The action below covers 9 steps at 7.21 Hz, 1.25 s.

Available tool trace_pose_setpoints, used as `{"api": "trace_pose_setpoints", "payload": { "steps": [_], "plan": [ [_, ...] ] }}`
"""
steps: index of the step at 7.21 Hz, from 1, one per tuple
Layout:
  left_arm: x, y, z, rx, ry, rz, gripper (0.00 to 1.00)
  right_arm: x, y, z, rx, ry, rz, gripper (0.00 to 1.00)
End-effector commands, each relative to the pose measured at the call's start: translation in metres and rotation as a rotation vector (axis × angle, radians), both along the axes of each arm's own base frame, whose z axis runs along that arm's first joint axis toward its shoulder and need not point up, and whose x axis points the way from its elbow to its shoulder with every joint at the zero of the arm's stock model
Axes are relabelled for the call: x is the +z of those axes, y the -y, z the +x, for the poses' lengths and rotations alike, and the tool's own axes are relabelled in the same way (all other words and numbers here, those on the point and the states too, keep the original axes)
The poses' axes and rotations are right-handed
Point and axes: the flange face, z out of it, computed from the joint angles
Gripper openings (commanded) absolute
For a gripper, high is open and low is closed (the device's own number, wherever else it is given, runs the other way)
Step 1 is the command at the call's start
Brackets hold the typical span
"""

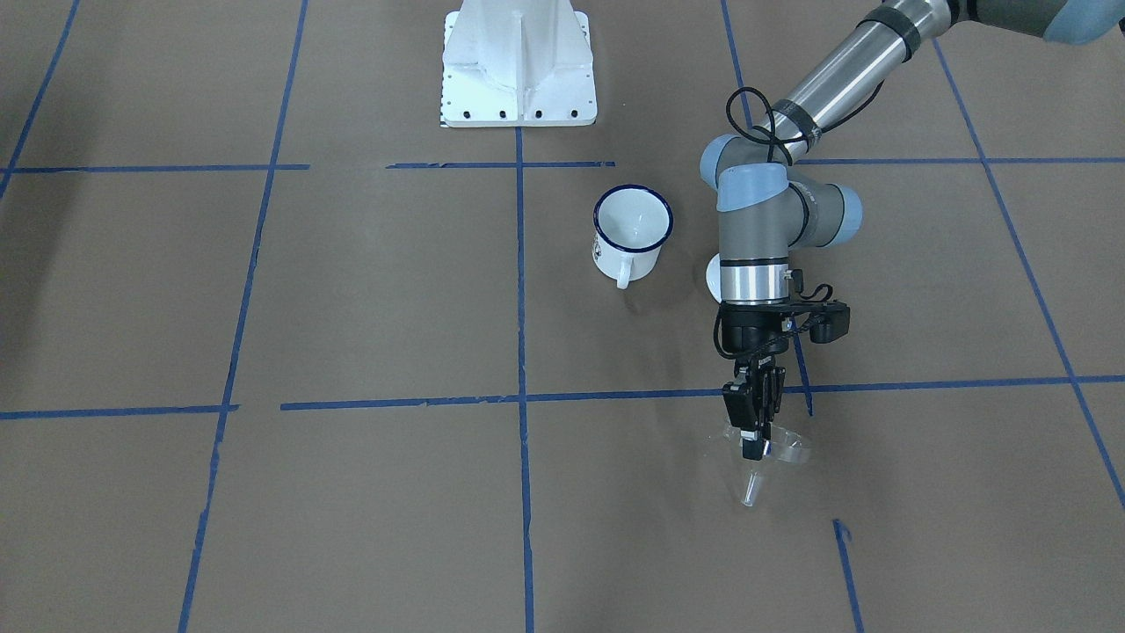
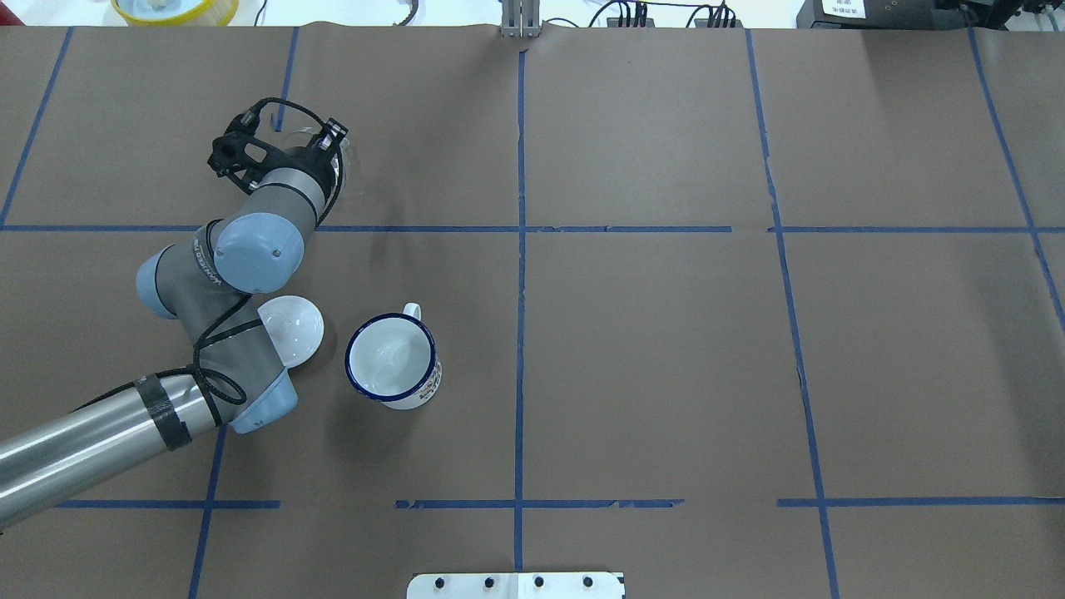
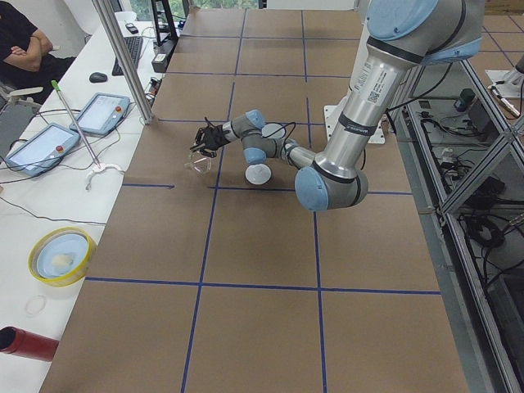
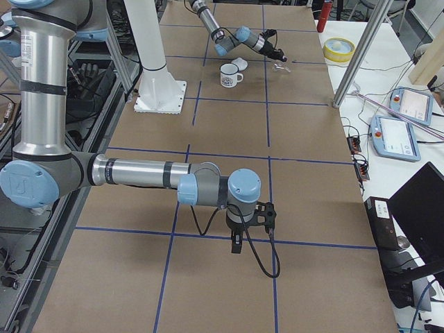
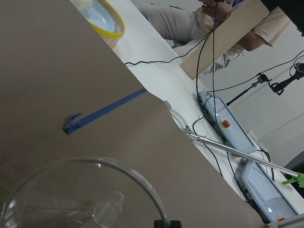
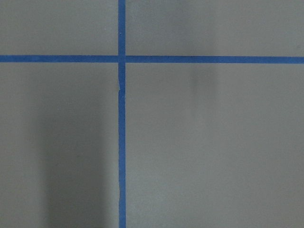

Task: Remove funnel from cup
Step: 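Set the glass funnel down farther from the robot and open the left gripper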

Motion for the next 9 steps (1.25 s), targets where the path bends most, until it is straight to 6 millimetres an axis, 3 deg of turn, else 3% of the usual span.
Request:
{"api": "trace_pose_setpoints", "payload": {
  "steps": [1,2,4,5,6,7,9],
  "plan": [
    [0.001,0.0,0.0,0.022,0.053,0.019,1.0,0.0,0.0,0.0,0.0,0.0,0.0,1.0],
    [-0.001,-0.001,-0.001,0.028,0.064,0.027,1.0,0.0,0.0,0.0,0.0,0.0,0.0,1.0],
    [-0.034,-0.009,-0.015,0.145,0.105,0.084,1.0,0.0,0.0,0.0,0.0,0.0,0.0,1.0],
    [-0.019,-0.023,-0.025,0.207,0.126,0.061,1.0,0.0,0.0,0.0,0.0,0.0,0.0,1.0],
    [-0.021,-0.036,-0.043,0.24,0.196,0.074,1.0,0.0,0.0,0.0,0.0,0.0,0.0,1.0],
    [-0.035,-0.053,-0.062,0.292,0.271,0.051,1.0,0.0,0.0,0.0,0.0,0.0,0.0,1.0],
    [-0.058,-0.082,-0.068,0.561,0.371,-0.051,1.0,0.0,0.0,0.0,0.0,0.0,0.0,1.0]
  ]
}}
